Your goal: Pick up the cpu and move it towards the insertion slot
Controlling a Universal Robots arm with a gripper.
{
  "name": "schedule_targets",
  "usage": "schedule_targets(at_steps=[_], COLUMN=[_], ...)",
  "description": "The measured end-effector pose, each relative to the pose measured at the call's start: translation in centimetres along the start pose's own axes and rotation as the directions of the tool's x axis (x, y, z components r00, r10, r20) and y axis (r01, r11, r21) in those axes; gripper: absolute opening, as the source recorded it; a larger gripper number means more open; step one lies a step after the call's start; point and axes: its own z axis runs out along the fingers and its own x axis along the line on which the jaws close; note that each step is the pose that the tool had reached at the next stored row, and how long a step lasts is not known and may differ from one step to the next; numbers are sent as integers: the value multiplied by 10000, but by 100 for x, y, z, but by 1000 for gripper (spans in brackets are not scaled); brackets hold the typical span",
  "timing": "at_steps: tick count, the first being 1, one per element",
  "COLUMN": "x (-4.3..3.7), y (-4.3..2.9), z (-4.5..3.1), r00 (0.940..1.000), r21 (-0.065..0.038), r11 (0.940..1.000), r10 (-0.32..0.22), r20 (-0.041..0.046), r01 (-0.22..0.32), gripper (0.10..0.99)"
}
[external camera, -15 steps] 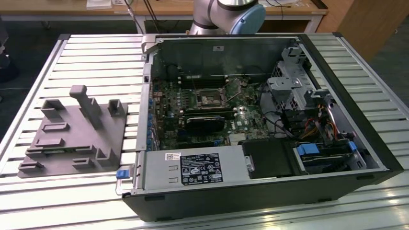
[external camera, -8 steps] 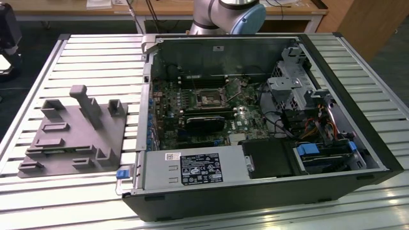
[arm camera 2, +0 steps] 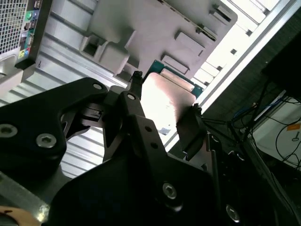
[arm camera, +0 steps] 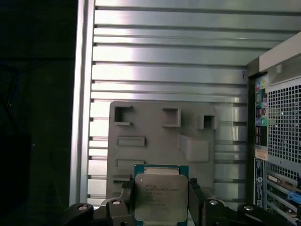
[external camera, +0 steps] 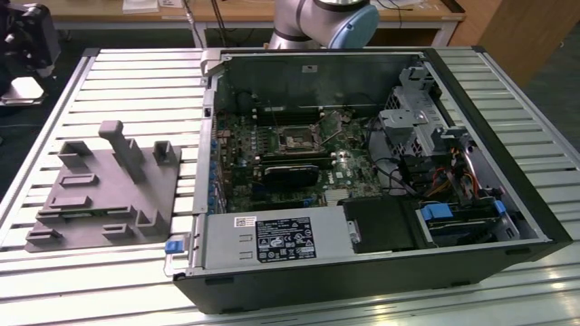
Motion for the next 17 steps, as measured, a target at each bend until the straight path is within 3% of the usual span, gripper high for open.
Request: schedule_targets(at_steps=[17], x=[-763], y=[18], z=[26], r00=[10000], r21=[0], r11=[10000], r10=[0], r20=[1], r01=[0], gripper=[545])
